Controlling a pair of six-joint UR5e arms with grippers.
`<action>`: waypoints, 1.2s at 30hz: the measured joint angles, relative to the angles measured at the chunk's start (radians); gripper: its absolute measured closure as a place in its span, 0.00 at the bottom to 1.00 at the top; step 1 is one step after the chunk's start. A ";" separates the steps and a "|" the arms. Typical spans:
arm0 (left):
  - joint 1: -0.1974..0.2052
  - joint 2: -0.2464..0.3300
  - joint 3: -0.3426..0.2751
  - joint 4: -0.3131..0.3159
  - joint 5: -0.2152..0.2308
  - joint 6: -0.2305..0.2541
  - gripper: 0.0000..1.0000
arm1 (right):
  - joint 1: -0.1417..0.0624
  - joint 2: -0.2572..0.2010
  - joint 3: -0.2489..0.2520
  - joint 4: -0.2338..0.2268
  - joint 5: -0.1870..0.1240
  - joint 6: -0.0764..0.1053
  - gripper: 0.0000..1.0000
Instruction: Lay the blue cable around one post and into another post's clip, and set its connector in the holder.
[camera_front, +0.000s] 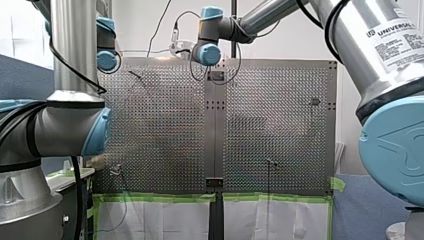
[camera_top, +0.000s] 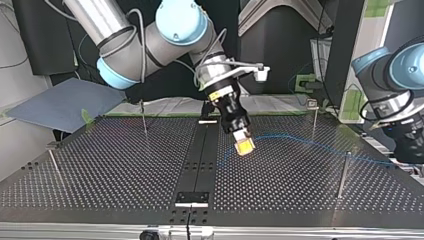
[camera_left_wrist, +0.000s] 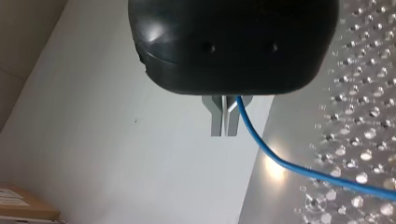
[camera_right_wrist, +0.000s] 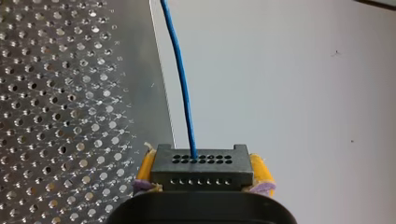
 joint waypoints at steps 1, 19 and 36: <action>0.002 -0.006 0.006 0.001 0.006 0.000 0.93 | 0.000 0.005 -0.009 0.006 0.001 0.000 1.00; 0.005 -0.122 0.073 0.027 0.139 -0.021 0.93 | 0.005 0.079 -0.110 0.037 0.010 0.003 1.00; 0.019 -0.186 0.121 0.077 0.154 -0.081 0.93 | 0.004 0.133 -0.160 0.049 0.020 0.000 1.00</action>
